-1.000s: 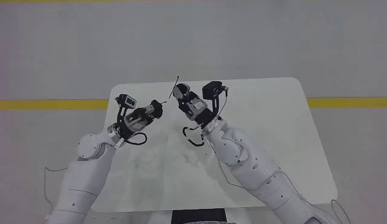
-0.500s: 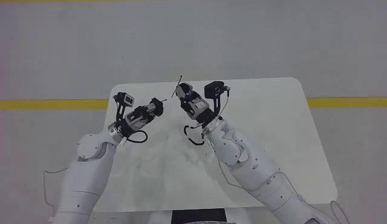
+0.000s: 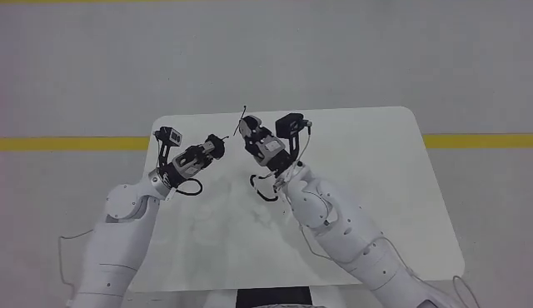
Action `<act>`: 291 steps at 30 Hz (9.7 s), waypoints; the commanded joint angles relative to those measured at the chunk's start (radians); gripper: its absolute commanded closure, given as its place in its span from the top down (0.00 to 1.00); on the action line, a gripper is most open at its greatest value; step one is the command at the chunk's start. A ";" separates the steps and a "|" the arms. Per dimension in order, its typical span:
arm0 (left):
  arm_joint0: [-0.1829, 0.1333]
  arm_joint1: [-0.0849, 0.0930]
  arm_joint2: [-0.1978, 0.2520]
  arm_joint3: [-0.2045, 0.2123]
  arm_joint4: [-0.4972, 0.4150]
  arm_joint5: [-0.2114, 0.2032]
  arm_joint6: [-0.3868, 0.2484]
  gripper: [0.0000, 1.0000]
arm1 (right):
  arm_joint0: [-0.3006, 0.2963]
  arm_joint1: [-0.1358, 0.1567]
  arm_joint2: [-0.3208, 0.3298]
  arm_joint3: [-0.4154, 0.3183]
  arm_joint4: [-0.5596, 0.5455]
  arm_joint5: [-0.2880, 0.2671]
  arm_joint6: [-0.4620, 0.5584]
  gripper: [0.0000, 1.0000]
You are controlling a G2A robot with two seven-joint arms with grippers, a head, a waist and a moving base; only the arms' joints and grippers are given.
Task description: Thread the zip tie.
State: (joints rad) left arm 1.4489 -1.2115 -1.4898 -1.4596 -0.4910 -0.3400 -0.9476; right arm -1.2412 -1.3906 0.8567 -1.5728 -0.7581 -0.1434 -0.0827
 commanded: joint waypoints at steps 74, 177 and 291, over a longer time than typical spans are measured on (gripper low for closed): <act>0.000 0.000 0.000 0.000 0.000 0.000 0.000 0.00 | -0.005 -0.068 0.012 0.071 -0.038 -0.010 0.004 0.00; 0.000 0.000 0.000 0.000 0.000 0.000 0.000 0.00 | -0.102 -0.068 0.109 0.021 -0.102 -0.096 0.036 1.00; 0.033 0.034 0.012 -0.023 -0.697 0.680 -0.092 0.00 | -0.077 -0.082 -0.028 0.070 -0.690 -0.002 -0.238 0.27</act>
State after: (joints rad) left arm 1.4824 -1.1775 -1.4779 -1.4824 -1.1880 0.3400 -1.0391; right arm -1.3184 -1.4720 0.8291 -1.5024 -1.4475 -0.1454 -0.3205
